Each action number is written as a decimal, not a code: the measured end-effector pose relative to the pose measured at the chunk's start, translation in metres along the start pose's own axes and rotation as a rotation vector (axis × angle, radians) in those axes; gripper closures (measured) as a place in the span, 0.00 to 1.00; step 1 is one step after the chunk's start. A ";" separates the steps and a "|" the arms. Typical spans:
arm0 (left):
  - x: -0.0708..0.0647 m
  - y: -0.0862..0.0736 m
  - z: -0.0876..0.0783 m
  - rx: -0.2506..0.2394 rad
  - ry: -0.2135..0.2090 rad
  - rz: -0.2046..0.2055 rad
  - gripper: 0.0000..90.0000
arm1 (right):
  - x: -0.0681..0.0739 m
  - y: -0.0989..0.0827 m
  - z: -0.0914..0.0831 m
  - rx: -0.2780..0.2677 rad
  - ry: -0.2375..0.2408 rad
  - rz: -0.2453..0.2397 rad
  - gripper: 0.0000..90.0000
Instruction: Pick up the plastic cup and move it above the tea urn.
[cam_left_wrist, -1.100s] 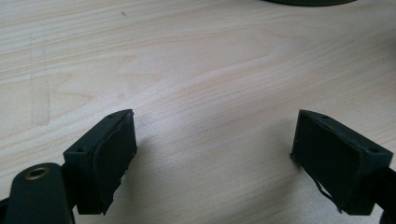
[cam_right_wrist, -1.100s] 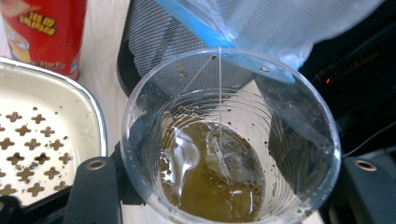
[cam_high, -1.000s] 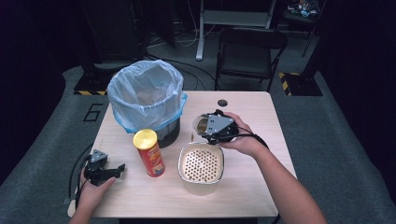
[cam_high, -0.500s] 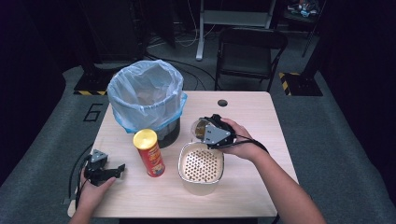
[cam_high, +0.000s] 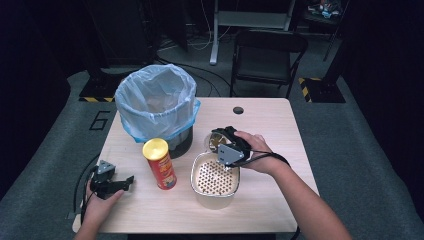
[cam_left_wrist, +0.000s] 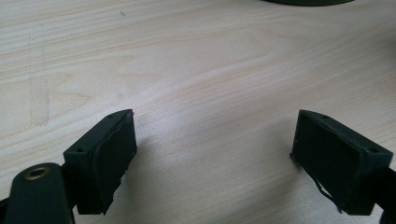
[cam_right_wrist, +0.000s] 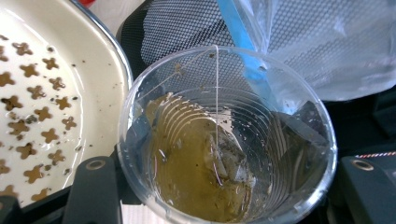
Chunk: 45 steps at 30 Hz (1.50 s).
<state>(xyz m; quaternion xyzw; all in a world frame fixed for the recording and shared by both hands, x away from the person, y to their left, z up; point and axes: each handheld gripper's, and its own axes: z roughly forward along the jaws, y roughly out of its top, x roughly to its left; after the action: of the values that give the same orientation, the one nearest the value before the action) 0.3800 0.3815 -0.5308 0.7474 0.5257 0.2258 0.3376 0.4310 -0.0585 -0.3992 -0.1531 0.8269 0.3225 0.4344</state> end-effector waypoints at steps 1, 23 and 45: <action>0.000 0.000 0.000 0.000 0.000 0.000 0.15 | 0.001 0.001 -0.002 -0.003 -0.007 -0.021 0.39; -0.001 -0.001 0.000 -0.006 -0.005 -0.001 0.15 | 0.054 0.030 -0.010 0.185 -0.242 -0.852 0.40; -0.001 -0.001 0.000 -0.006 -0.006 0.000 0.15 | 0.057 0.037 -0.020 0.164 -0.262 -0.877 0.39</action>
<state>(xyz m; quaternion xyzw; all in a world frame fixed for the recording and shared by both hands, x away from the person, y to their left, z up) 0.3791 0.3806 -0.5314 0.7469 0.5243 0.2253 0.3413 0.3661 -0.0431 -0.4229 -0.4113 0.6451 0.0585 0.6413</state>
